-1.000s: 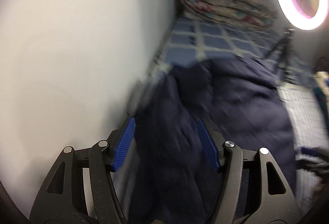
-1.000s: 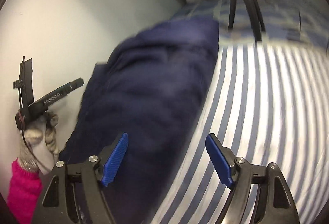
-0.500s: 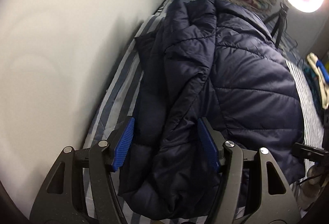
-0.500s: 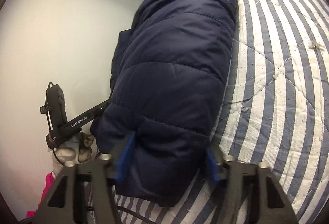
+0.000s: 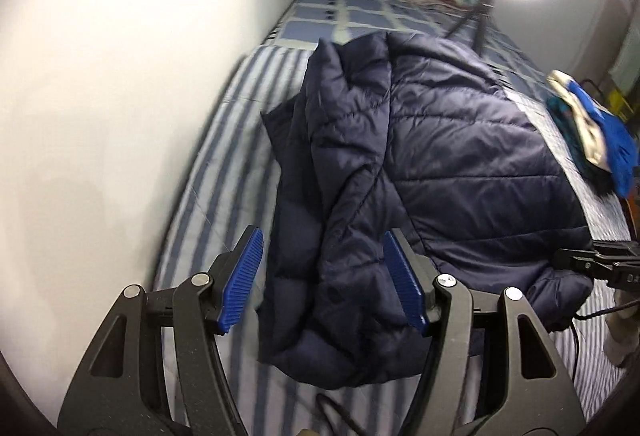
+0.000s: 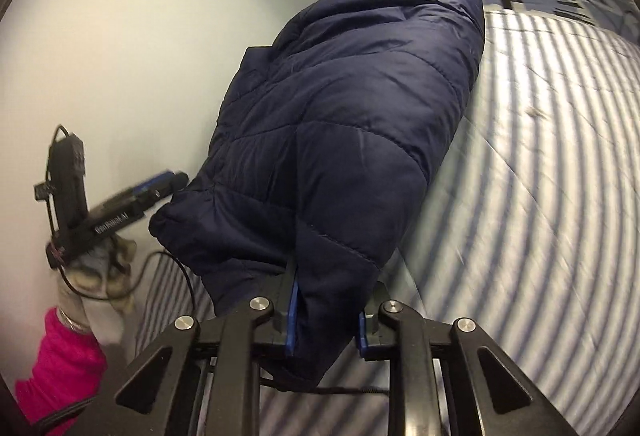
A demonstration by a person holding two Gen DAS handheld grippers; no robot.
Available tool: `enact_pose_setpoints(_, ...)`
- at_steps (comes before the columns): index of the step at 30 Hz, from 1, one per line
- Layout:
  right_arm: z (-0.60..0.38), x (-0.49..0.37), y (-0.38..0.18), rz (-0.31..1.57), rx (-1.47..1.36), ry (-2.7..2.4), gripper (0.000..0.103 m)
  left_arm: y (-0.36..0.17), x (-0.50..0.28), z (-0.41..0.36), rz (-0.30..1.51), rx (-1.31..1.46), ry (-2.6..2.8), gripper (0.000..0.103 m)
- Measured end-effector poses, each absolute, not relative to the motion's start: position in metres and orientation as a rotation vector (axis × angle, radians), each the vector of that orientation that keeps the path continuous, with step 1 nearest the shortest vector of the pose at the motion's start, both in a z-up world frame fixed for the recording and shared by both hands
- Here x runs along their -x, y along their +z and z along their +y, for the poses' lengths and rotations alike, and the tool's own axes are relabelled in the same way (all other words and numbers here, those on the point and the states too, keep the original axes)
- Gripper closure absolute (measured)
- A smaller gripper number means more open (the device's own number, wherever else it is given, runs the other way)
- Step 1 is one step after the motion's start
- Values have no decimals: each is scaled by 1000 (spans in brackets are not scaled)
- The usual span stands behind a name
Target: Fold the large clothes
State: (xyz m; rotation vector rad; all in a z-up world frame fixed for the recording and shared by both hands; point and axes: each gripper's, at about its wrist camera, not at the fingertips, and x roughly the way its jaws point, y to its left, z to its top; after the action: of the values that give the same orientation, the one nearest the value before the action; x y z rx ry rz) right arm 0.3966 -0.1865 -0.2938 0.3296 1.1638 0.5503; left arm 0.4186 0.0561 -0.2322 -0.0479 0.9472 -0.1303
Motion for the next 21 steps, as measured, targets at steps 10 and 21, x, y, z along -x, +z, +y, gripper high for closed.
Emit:
enact_pose_setpoints(10,-267,-263,-288,1234,-309,465,84,-204,-355,12,888,60,-335,42)
enact_pose_setpoints(21,-303,-209,-277,1242,-177,277,63,-199,-354,-73,868,27,-570,65)
